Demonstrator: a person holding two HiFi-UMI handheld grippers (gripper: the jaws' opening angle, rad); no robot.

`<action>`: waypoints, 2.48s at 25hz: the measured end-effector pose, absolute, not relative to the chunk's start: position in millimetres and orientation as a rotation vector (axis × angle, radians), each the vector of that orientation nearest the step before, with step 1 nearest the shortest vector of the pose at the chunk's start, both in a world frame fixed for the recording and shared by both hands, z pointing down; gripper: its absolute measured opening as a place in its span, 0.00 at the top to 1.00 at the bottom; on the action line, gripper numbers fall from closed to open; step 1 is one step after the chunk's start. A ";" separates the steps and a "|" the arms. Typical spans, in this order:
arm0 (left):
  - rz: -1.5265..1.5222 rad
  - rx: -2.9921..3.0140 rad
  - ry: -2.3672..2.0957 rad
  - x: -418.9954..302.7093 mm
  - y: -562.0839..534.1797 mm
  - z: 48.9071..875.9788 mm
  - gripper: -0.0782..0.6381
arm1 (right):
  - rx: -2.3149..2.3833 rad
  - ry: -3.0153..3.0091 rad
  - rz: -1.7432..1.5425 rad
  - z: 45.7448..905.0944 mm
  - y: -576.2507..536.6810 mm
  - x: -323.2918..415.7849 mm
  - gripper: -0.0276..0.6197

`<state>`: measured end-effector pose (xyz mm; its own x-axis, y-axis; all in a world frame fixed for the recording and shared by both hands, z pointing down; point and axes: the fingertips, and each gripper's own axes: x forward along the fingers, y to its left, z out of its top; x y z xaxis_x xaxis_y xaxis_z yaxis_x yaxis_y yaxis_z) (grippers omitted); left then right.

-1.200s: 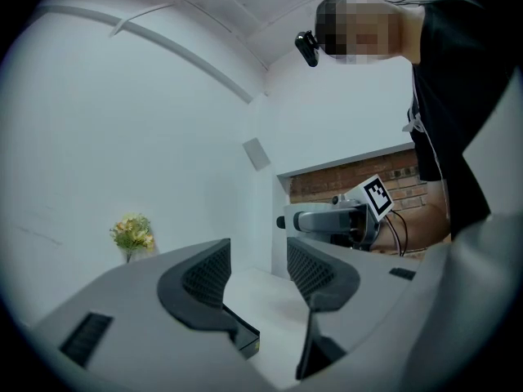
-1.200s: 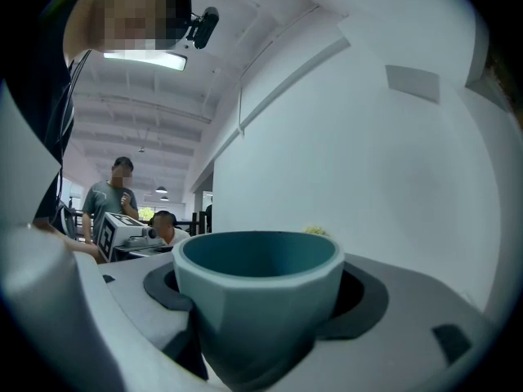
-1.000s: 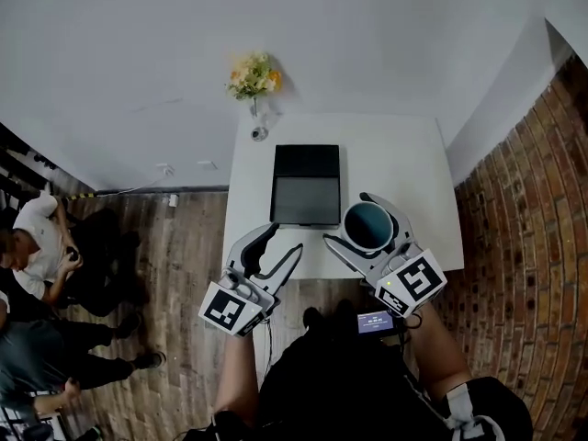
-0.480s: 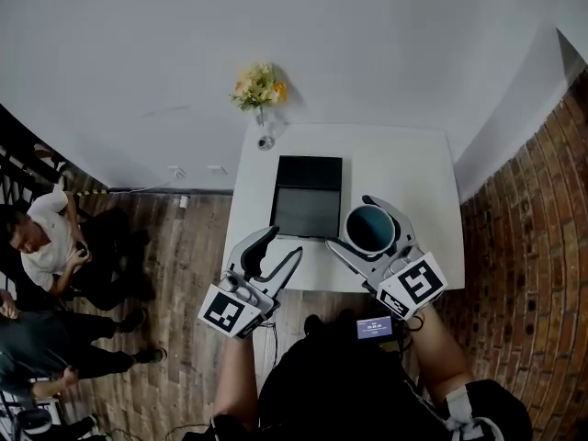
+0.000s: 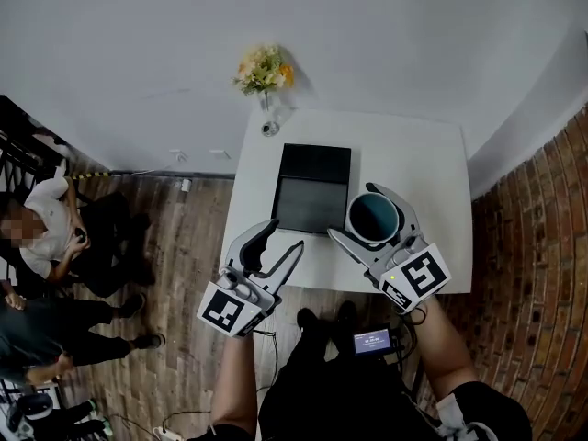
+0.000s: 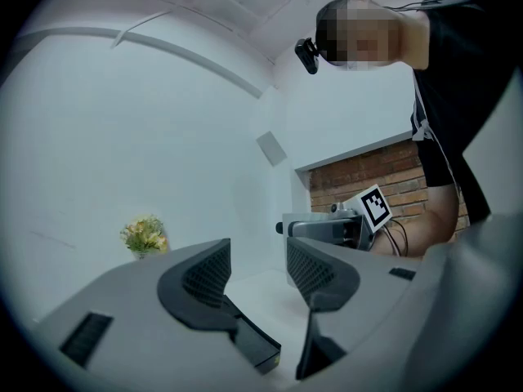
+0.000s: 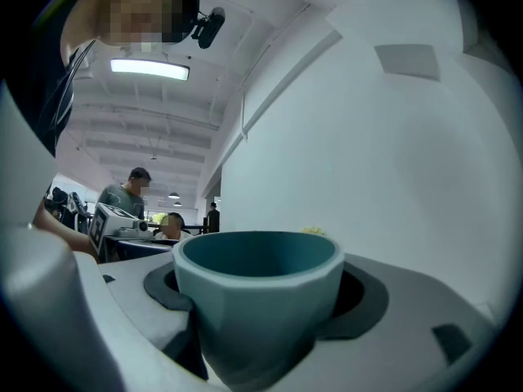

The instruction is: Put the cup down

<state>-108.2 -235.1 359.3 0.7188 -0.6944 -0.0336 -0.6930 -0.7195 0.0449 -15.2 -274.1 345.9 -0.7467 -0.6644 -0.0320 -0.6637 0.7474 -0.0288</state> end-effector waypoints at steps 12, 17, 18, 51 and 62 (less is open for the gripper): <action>-0.087 2.882 -1.164 -102.2 -279.5 377.4 0.60 | -1.099 2.895 0.048 372.1 -339.9 -32.5 0.32; -0.087 2.887 -1.167 -100.5 -299.3 386.9 0.60 | -1.105 2.879 0.070 387.2 -371.5 -32.8 0.32; -0.086 2.885 -1.168 -100.4 -302.9 389.5 0.60 | -1.106 2.876 0.071 390.6 -377.4 -32.5 0.32; -0.031 2.835 -1.196 -95.7 -374.9 463.7 0.60 | -1.083 2.920 0.022 490.3 -489.1 -57.2 0.32; -0.034 2.818 -1.197 -97.0 -379.5 471.3 0.60 | -1.009 2.983 -0.006 505.1 -493.9 -67.0 0.32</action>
<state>-97.0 -379.5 471.3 0.6945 -0.7195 0.0106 -0.7177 -0.6916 0.0815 -67.0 -493.9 505.1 -0.7946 -0.6071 0.0082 -0.6072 0.7946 -0.0009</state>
